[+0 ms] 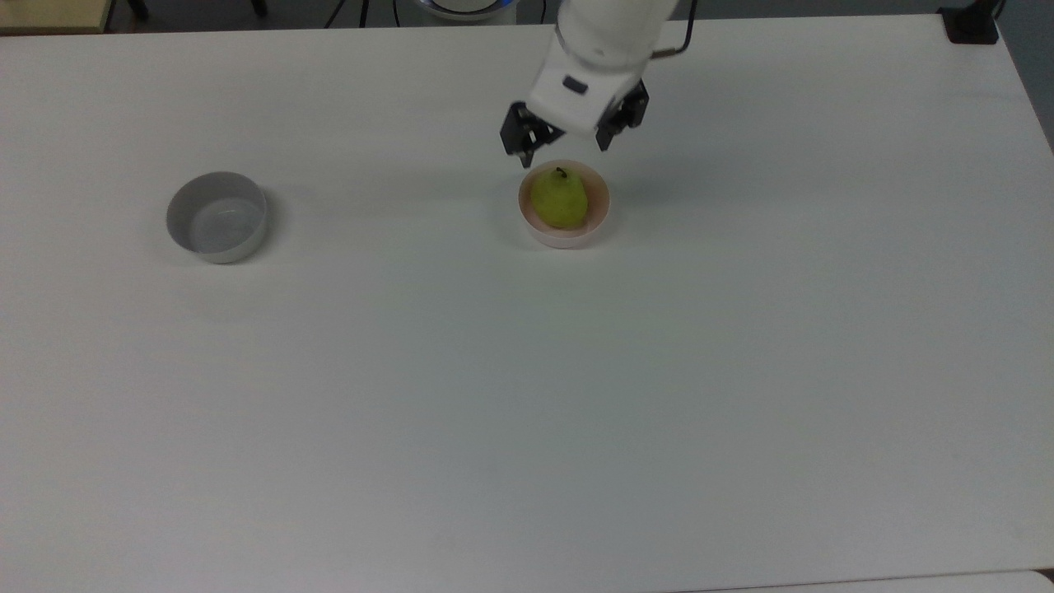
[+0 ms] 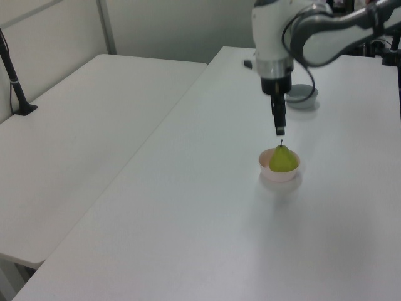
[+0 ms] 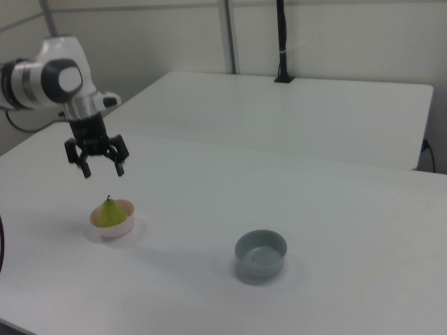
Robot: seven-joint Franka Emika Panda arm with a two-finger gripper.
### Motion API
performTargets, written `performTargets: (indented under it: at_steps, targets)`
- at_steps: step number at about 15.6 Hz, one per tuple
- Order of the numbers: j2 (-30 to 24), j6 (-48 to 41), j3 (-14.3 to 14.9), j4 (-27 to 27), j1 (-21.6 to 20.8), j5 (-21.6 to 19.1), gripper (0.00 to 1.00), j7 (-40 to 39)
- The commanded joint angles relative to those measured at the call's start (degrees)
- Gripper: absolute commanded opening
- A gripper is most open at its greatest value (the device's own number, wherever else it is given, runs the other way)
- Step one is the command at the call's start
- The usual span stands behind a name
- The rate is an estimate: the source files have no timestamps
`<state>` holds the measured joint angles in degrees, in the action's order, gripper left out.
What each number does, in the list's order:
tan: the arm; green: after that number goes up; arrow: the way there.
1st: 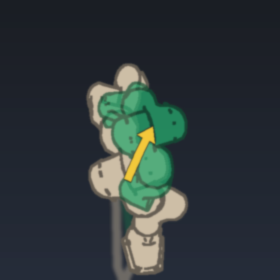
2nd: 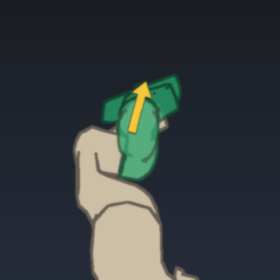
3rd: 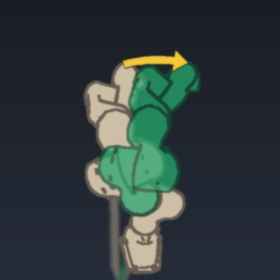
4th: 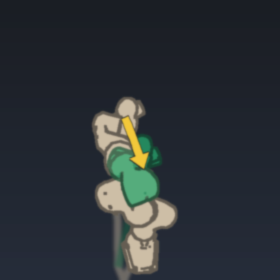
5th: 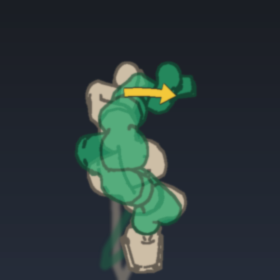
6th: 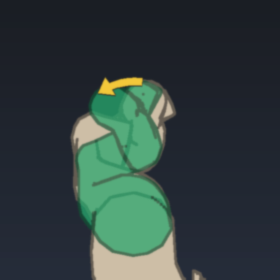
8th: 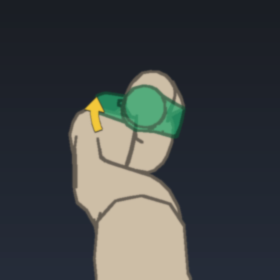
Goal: Place the pear in the bowl
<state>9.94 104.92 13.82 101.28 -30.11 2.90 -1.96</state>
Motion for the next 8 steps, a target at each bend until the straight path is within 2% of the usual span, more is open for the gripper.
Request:
performTargets:
  at_steps: [1,3,4,8]
  targets:
    - [-9.21,-3.83,-7.11,0.32,9.25,-0.09,1.0,1.08]
    - [-11.08,-7.69,-9.5,-1.07,12.61,-0.09,1.0,1.08]
    - [-11.08,-10.15,-9.6,-2.48,13.57,-0.09,1.0,0.73]
    - [-11.26,-10.61,-9.77,-2.93,18.66,-0.26,1.0,0.64]
